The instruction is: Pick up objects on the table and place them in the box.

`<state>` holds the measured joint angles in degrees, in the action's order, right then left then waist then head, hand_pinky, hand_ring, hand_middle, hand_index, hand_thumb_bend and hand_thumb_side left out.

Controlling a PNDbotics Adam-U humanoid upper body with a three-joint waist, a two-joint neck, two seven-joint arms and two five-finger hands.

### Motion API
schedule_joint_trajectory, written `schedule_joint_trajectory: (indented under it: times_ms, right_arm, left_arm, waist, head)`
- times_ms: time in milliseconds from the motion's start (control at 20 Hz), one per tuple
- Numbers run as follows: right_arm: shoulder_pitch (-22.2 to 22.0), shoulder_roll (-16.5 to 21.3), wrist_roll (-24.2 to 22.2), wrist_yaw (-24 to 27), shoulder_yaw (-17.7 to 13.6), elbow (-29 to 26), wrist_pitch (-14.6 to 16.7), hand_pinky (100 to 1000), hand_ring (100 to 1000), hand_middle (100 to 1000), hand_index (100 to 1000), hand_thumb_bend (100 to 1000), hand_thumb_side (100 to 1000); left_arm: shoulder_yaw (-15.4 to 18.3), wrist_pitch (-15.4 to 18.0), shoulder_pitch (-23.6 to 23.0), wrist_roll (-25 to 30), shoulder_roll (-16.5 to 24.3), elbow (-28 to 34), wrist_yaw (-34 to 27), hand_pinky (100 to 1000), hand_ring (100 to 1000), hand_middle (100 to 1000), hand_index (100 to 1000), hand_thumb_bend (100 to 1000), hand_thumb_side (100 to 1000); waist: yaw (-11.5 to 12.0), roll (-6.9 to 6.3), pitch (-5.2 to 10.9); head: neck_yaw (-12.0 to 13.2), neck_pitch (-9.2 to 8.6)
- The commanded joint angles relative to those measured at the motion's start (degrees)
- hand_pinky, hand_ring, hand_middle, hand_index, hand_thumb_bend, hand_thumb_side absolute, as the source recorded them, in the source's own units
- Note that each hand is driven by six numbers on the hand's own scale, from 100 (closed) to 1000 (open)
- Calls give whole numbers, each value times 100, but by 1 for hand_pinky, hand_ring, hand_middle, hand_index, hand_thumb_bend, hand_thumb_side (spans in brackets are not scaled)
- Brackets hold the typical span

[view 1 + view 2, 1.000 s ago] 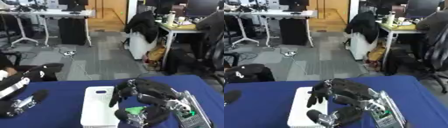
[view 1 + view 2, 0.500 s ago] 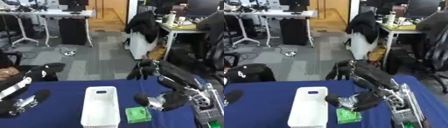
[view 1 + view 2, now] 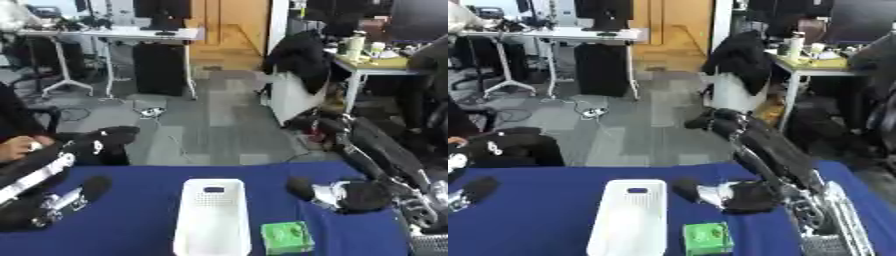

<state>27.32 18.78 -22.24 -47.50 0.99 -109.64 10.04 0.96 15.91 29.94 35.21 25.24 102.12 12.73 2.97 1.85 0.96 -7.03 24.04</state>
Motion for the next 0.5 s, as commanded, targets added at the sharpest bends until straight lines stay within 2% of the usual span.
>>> schedule_joint_trajectory:
  times_ms: [50, 200, 350, 500]
  right_arm:
    - [100, 525, 333, 141, 106, 429, -15, 813, 747, 756, 870, 618, 1000]
    - [196, 927, 536, 332, 280, 880, 142, 827, 760, 772, 883, 649, 1000]
    - [276, 1231, 584, 367, 422, 1202, 444, 850, 782, 794, 891, 666, 1000]
    - [299, 1514, 622, 387, 527, 1480, 691, 852, 774, 737, 911, 729, 1000]
  left_arm:
    - [73, -8, 57, -17, 159, 22, 28, 855, 965, 1000, 986, 126, 1000]
    - [76, -1, 55, -10, 173, 0, 39, 855, 965, 1000, 986, 126, 1000]
    - [74, 3, 59, -6, 178, -11, 45, 855, 966, 1000, 986, 126, 1000]
    - [69, 5, 63, -4, 186, -14, 50, 855, 965, 1000, 986, 126, 1000]
  waist:
    - [7, -7, 74]
    - [14, 10, 82]
    - [13, 25, 89]
    - [9, 41, 95]
  head:
    - [59, -100]
    - [67, -114]
    - [74, -112]
    - [78, -85]
